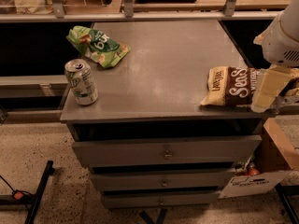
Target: Move brown chip bag near 7up can
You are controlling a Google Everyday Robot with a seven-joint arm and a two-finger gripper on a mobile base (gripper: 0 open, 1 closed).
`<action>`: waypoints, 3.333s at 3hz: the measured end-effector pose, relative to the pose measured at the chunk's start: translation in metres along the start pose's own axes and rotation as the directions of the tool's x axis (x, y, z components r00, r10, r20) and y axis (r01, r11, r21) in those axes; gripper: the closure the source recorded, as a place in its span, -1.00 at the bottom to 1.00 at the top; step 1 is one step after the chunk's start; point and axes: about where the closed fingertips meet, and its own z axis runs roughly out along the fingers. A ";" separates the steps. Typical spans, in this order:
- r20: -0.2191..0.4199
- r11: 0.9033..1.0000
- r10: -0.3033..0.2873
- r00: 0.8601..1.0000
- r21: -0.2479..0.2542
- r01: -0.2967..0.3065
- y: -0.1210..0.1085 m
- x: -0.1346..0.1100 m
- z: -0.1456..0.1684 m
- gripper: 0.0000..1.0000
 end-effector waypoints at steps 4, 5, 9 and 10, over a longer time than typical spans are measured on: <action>-0.098 0.997 -0.006 0.995 -0.078 -0.002 -0.025 0.019 0.087 0.25; -0.066 0.996 -0.011 0.998 -0.093 0.005 -0.025 0.014 0.085 0.72; 0.015 0.976 -0.217 0.976 0.008 0.217 -0.037 -0.090 0.002 1.00; 0.031 0.963 -0.269 0.963 0.012 0.269 -0.034 -0.124 -0.002 1.00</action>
Offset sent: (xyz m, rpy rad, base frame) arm 0.0540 -0.0328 -0.0768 -0.1077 0.0912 -0.0474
